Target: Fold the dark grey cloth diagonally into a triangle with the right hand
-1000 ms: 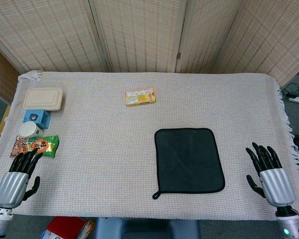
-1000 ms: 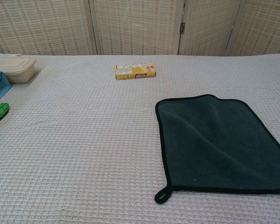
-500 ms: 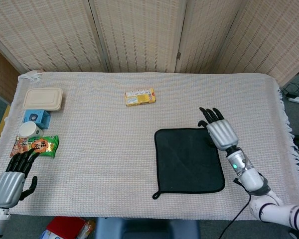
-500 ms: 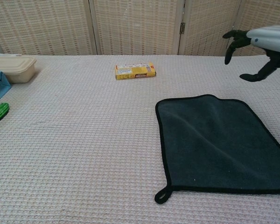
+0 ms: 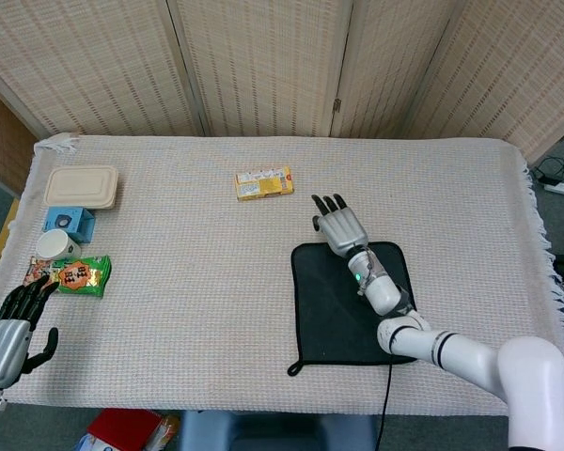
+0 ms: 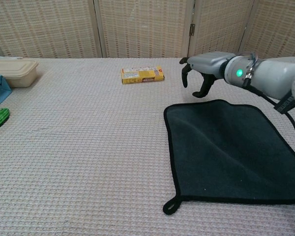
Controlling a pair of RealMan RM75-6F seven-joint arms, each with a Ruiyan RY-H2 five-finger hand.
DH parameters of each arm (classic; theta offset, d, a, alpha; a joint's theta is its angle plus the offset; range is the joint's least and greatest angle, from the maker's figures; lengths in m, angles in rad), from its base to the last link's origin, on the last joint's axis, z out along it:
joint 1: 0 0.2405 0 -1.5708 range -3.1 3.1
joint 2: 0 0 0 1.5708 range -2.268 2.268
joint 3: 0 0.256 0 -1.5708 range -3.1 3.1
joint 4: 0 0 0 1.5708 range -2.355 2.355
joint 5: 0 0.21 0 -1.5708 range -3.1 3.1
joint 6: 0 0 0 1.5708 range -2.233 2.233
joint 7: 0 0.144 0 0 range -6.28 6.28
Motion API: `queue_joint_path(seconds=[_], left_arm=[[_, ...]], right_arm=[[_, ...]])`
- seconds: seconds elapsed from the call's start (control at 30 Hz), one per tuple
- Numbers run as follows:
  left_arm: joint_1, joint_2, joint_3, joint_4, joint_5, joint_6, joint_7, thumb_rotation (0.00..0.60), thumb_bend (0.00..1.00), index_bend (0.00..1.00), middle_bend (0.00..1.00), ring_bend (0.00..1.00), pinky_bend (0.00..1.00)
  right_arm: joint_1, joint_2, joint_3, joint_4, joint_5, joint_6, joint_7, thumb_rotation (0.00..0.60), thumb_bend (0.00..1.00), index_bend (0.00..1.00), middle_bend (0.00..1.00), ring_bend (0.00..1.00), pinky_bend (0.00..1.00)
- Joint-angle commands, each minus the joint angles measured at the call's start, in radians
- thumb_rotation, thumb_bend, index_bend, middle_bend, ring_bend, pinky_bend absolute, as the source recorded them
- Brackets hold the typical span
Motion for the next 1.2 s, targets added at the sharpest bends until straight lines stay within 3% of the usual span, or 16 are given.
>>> queue_joint_path(seconds=[0.03, 0.43, 1.2], left_arm=[[-0.006, 0.014, 0.003, 0.006, 0.004, -0.011, -0.026, 0.600, 0.66, 0.00, 0.04, 0.00, 0.00], [-0.004, 0.008, -0.010, 0.026, -0.013, -0.001, -0.031, 0.600, 0.68, 0.00, 0.04, 0.00, 0.00], [0.000, -0.003, -0.019, 0.040, -0.011, 0.020, -0.022, 0.600, 0.68, 0.00, 0.04, 0.00, 0.00]], right_arm=[[0.053, -0.063, -0.004, 0.073, 0.051, -0.042, -0.023, 0.600, 0.43, 0.42, 0.00, 0.00, 0.00], [0.138, -0.166, -0.037, 0.262, 0.125, -0.132, -0.014, 0.600, 0.43, 0.43, 0.00, 0.00, 0.00], [0.181, -0.198, -0.073, 0.307, 0.109, -0.163, 0.047, 0.600, 0.43, 0.54, 0.00, 0.00, 0.00]])
